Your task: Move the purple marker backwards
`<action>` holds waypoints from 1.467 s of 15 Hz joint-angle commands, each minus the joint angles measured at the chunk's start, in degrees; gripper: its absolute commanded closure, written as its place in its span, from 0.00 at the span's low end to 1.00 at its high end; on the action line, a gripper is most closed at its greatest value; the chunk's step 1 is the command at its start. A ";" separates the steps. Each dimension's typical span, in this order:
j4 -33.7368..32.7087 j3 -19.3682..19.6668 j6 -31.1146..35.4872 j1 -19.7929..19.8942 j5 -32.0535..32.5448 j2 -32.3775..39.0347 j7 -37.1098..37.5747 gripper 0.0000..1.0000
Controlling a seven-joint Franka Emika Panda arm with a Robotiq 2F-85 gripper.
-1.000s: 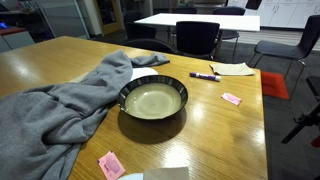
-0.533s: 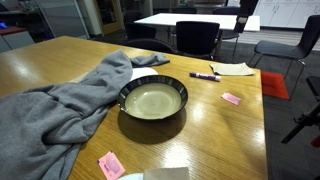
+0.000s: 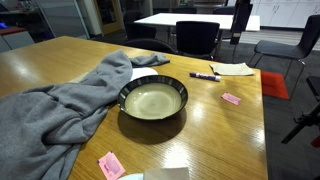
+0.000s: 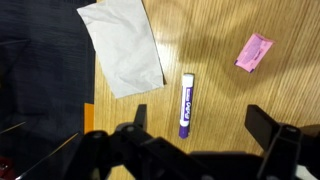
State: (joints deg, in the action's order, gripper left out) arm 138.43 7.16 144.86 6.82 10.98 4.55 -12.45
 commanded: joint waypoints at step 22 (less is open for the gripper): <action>-12.32 -2.89 5.45 2.69 -4.76 18.78 -8.65 0.00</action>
State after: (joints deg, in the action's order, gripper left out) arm 129.77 6.14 149.65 7.63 7.55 19.55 -18.13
